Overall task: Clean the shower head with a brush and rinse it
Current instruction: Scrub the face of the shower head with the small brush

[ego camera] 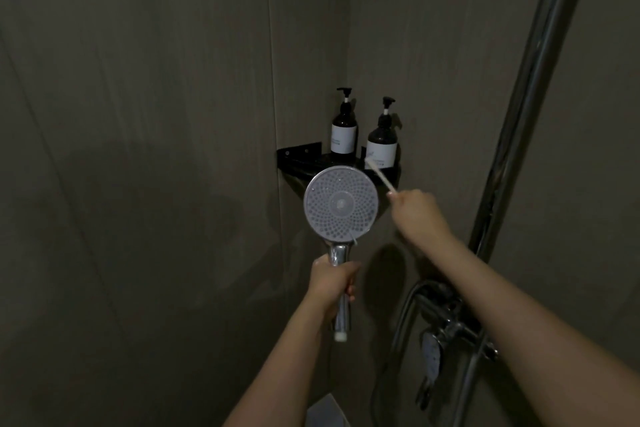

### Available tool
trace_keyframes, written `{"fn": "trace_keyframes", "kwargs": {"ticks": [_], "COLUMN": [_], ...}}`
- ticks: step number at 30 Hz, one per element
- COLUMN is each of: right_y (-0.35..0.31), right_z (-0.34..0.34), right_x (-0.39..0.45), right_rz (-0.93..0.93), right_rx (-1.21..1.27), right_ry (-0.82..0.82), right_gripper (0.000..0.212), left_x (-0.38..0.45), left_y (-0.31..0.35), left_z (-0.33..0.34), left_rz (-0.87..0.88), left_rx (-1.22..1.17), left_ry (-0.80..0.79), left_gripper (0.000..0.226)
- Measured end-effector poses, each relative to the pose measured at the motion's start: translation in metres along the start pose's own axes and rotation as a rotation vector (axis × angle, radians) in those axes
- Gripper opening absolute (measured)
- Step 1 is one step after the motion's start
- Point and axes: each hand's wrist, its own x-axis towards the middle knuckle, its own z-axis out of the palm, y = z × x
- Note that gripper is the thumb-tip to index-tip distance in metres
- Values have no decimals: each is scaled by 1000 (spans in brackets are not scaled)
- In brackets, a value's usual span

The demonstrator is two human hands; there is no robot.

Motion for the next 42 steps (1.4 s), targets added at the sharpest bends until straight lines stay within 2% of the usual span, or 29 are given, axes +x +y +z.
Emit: {"fn": "trace_keyframes", "kwargs": {"ticks": [2, 4, 6, 9, 12, 13, 14, 17, 18, 19, 22, 24, 26, 27, 29, 31, 33, 35, 37, 38, 40, 42], "right_y": [-11, -15, -6, -5, -20, -21, -17, -2, -3, -4, -9, 2, 11, 12, 8, 1, 7, 21, 25, 22, 10, 9], "right_z": [12, 24, 21, 0, 14, 19, 20, 2, -4, -4, 26, 31, 22, 19, 21, 37, 37, 18, 5, 6, 24, 34], "right_x": [-15, -28, -11, -3, -24, -30, -26, -3, -6, -8, -30, -22, -9, -7, -12, -25, -19, -1, -2, -7, -25, -30], "right_rz": [-164, -209, -51, 54, -186, -181, -87, 129, 144, 45, -219, -131, -2, 6, -120, -255, -143, 84, 113, 30, -161, -131], "right_rx": [-40, -102, -124, 65, 45, 2, -7, 129, 143, 92, -77, -176, -125, -103, -133, -186, -194, -3, 126, 102, -20, -105], "right_ry": [-80, -190, -143, -28, -160, -214, -249, -58, -1, 9, -94, -120, -54, -12, 46, -3, -72, -17, 65, 52, -97, -182], "right_gripper": [34, 32, 32, 37, 33, 33, 34, 38, 38, 38, 34, 34, 37, 39, 37, 34, 34, 36, 39, 38, 36, 36], "left_x": [1, 1, -1, -1, -1, -1, -1, -2, -3, -3, 0, 0, -1, -1, -1, -1, -2, -3, -4, -3, -1, -2], "left_y": [-1, -1, 1, -2, -2, -2, -2, -1, -2, -2, -3, -2, -2, -3, -4, -4, -3, -2, -2, -1, -1, 1], "left_z": [0, 1, 3, 0, -2, -2, -1, -2, -3, -4, -4, -1, 0, -1, -1, 0, -2, -4, -7, -8, -7, -5], "left_rz": [7, 18, 22, 9, 12, 15, 19, 9, 2, -2, 4, 11, 9, 6, 4, 9, 13, 5, -5, 0, 10, 19], "left_rx": [6, 1, 6, -5, 2, 1, -1, -8, -7, -2, -8, -4, 0, 0, -1, 3, 7, 11, 13, 8, 0, 7], "left_ry": [5, 5, 1, 5, 4, 4, 2, -3, -6, -8, -1, 1, 0, -2, -10, -12, -17, -17, -6, 4, 16, 5], "left_gripper": [28, 26, 28, 30, 28, 28, 28, 30, 30, 29, 28, 29, 32, 32, 31, 30, 30, 30, 30, 30, 29, 28]}}
